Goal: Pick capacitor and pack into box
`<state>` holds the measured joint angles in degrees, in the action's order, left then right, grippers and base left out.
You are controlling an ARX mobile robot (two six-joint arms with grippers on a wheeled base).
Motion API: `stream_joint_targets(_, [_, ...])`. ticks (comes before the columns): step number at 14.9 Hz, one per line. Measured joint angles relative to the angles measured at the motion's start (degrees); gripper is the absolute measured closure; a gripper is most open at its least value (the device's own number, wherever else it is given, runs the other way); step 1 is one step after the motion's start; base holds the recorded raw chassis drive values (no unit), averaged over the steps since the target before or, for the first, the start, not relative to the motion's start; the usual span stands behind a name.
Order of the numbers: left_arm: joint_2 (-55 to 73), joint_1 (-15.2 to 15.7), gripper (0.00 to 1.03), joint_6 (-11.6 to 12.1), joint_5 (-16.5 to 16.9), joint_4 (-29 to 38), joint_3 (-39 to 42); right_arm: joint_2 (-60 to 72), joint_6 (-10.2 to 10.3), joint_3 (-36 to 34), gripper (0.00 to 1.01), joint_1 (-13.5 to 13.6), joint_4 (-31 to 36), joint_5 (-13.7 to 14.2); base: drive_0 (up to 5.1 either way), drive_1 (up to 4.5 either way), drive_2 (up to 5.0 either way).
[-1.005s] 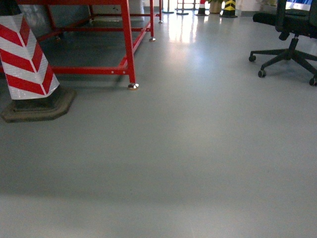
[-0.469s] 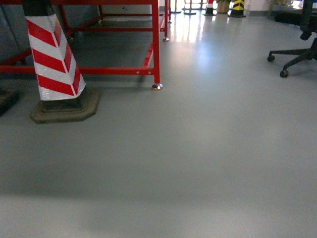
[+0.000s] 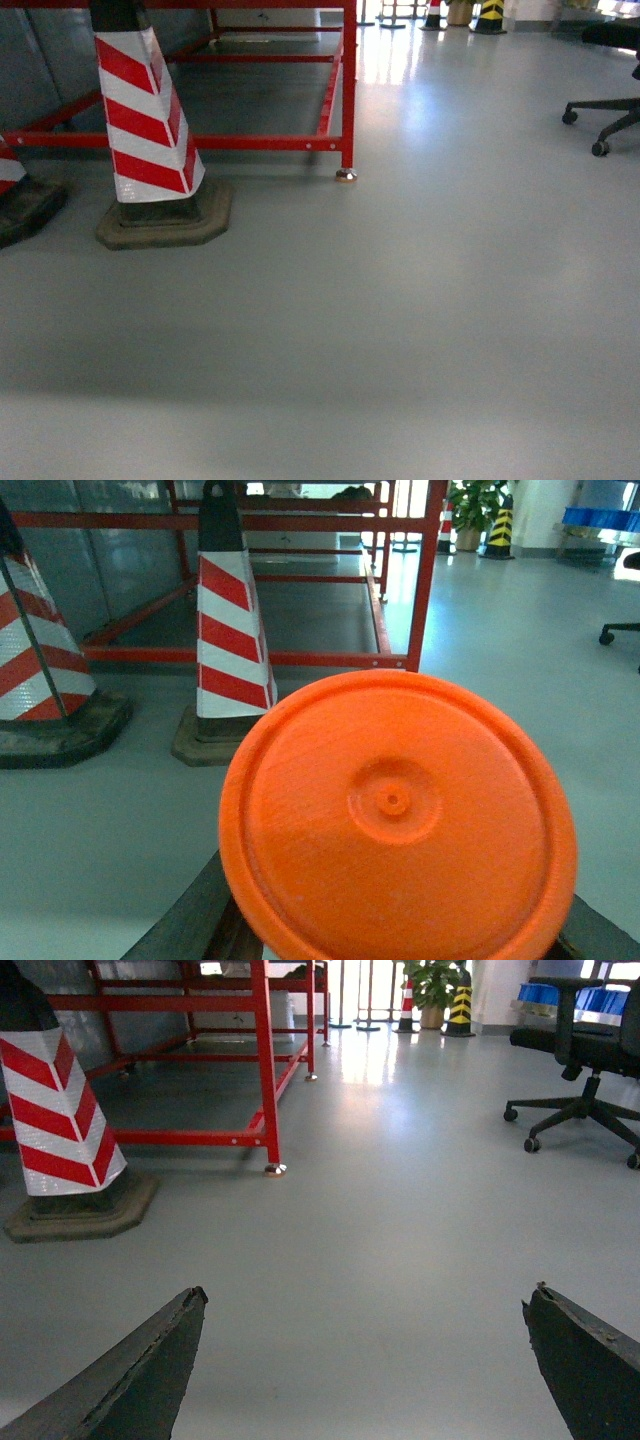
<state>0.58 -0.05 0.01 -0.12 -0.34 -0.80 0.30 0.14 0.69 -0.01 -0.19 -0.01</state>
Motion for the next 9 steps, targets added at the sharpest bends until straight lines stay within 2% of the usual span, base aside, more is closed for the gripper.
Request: stream_joint_targets(9, [0.0, 0.0, 0.59, 0.0, 0.13, -0.11, 0.0, -0.02, 0.0, 0.0, 0.03, 0.0, 0.02, 0.02, -5.0, 2.37, 2.4])
